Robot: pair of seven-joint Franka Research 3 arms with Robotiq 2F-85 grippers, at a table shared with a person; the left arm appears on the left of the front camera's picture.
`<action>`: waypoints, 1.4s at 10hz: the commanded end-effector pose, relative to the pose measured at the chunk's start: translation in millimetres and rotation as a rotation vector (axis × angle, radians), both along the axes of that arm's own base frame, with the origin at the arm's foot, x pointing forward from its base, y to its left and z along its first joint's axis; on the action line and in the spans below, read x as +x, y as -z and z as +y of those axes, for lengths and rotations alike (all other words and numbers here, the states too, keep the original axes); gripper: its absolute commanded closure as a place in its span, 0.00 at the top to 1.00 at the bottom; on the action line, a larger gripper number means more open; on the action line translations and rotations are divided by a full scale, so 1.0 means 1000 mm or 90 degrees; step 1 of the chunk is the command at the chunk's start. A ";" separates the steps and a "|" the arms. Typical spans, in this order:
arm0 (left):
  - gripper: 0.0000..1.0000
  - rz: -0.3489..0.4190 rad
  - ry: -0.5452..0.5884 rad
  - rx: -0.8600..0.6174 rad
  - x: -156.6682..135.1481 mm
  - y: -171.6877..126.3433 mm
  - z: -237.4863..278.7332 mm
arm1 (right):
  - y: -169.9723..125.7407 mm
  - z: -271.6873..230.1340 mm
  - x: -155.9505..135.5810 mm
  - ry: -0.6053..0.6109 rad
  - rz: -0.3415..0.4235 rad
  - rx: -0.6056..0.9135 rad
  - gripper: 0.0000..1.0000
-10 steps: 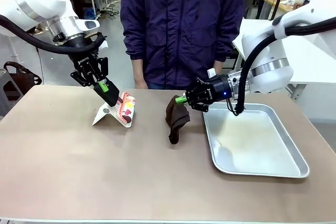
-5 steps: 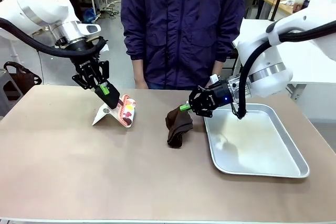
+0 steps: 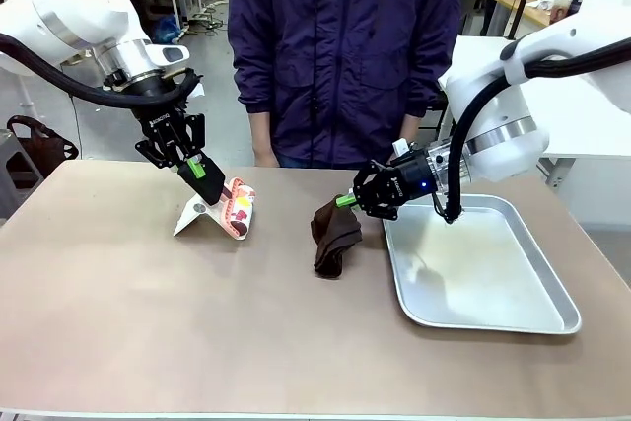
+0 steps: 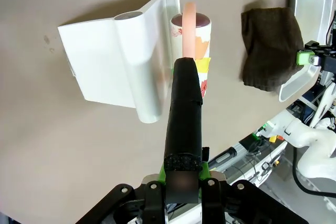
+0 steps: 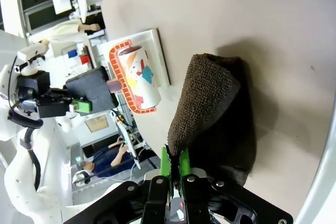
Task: Clean the surface of the table.
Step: Return the Lint Roller and towel to their original positions.
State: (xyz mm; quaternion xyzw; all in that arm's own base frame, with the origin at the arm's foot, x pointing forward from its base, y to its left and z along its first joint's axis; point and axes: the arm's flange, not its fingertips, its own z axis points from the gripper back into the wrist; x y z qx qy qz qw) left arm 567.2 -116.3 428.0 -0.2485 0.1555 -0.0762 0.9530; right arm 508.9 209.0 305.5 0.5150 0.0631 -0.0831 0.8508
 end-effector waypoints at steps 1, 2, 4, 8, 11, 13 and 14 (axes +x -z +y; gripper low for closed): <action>0.22 0.002 0.002 -0.001 -0.002 -0.003 0.001 | -0.001 0.001 0.005 0.014 0.009 -0.039 0.07; 0.22 0.000 0.000 0.000 0.000 0.000 0.000 | 0.001 0.003 0.007 0.018 0.017 -0.063 0.07; 0.22 0.018 0.007 -0.009 -0.002 0.012 0.007 | 0.007 0.008 0.010 0.029 0.021 -0.088 0.07; 0.22 0.011 -0.008 -0.003 -0.001 0.020 0.006 | 0.009 0.008 0.014 0.043 0.019 -0.101 0.07; 0.22 0.003 -0.016 0.006 0.001 0.020 -0.001 | 0.012 0.007 0.013 0.031 0.025 -0.096 0.07; 0.79 0.005 -0.017 0.014 0.001 0.018 -0.001 | 0.014 0.004 0.012 0.020 0.034 -0.087 0.60; 0.79 -0.002 -0.022 0.015 0.000 0.015 0.000 | 0.015 0.003 0.012 0.018 0.040 -0.086 0.73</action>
